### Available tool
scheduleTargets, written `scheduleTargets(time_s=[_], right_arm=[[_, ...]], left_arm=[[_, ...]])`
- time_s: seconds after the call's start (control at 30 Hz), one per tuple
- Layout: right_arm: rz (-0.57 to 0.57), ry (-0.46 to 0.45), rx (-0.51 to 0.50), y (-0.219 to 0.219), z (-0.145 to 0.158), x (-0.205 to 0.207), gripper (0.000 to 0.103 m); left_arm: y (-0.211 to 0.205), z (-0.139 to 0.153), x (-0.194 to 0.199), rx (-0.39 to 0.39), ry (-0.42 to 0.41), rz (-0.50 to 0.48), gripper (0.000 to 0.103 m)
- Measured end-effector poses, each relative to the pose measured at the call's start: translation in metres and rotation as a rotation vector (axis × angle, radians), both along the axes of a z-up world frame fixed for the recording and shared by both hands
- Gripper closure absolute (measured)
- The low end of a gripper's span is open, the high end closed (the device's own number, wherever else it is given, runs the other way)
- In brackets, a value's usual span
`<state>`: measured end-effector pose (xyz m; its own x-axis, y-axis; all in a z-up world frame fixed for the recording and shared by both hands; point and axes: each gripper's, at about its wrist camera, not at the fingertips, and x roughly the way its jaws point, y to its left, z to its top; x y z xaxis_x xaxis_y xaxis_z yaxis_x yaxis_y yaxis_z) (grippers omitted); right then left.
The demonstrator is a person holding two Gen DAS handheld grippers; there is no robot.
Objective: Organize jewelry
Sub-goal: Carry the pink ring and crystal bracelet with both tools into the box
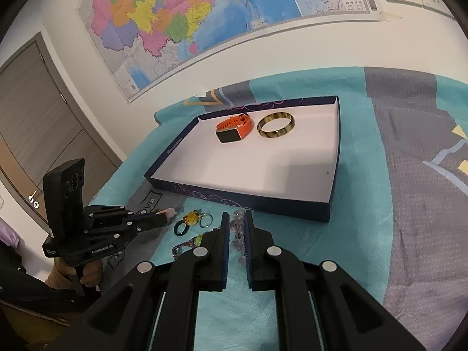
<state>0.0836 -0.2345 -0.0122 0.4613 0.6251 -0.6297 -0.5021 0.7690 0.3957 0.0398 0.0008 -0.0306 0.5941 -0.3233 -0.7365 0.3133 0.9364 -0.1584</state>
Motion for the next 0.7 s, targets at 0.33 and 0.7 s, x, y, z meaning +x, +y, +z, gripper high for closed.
scheduleTargets(time_s=[0.33, 0.7], right_arm=[[0.013, -0.037, 0.017, 0.004, 0.015, -0.001, 0.095], [0.018, -0.078, 0.031, 0.007, 0.033, 0.013, 0.095]], left_arm=[[0.008, 0.021, -0.004, -0.045, -0.045, 0.000, 0.099], [0.013, 0.037, 0.001, -0.053, -0.081, 0.005, 0.099]])
